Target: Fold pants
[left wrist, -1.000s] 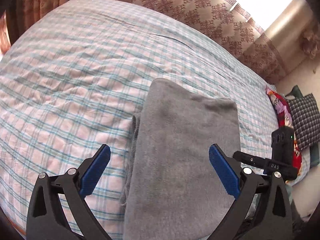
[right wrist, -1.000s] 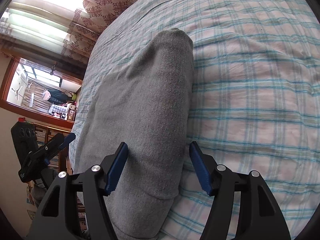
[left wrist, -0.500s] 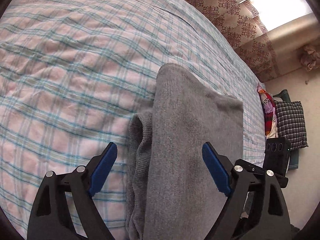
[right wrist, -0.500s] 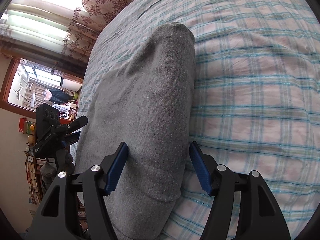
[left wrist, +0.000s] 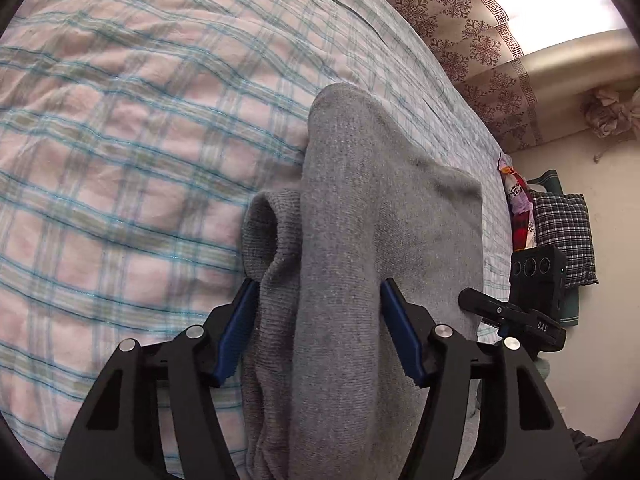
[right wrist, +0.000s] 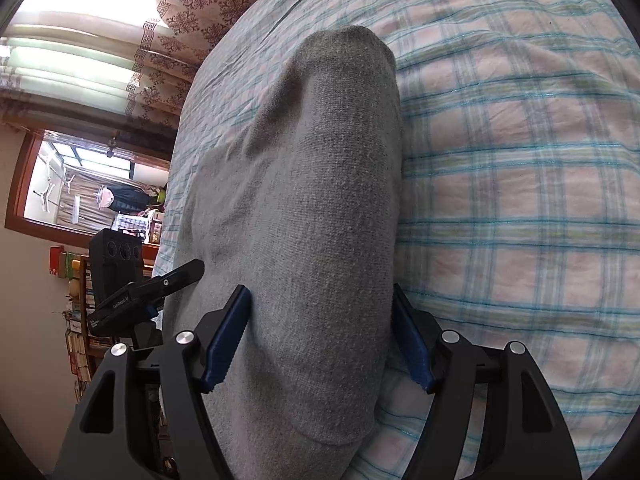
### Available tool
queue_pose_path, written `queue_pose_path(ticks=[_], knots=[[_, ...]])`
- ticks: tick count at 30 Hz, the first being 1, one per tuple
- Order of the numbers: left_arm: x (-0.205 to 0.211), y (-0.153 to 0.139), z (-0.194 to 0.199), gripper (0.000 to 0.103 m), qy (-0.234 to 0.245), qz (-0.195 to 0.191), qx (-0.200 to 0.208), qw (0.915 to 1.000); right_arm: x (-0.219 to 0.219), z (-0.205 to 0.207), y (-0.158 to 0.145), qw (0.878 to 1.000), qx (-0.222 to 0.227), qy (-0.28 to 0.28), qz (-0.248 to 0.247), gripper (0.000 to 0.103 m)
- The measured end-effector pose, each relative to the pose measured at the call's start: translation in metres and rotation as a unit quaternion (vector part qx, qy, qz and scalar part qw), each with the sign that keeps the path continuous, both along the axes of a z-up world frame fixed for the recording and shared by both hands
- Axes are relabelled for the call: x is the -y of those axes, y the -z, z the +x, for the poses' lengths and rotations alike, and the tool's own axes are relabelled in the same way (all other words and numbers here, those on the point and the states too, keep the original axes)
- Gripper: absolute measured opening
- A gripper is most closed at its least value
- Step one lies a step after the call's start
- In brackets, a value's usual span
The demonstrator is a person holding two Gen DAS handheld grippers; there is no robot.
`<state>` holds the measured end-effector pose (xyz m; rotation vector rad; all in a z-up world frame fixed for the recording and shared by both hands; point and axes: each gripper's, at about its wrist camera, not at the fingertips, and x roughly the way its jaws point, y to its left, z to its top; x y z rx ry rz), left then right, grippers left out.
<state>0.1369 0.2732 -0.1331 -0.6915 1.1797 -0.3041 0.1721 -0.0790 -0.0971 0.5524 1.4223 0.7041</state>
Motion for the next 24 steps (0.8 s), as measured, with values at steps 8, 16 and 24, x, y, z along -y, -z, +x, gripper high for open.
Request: queue_pose_path(ticks=[8, 16, 24], knots=[[0.003, -0.006, -0.005, 0.051, -0.003, -0.002, 0.011, 0.9999, -0.019, 0.001, 0.003, 1.0, 0.012, -0.015, -0.005, 0.065], [0.004, -0.023, -0.012, 0.038, -0.015, 0.005, 0.024, 0.9996, -0.021, -0.001, -0.026, 0.997, 0.067, -0.029, -0.012, 0.036], [0.024, -0.054, -0.005, 0.032, -0.003, 0.004, 0.05, 0.9987, -0.003, 0.011, -0.079, 0.992, 0.126, -0.023, 0.006, 0.034]])
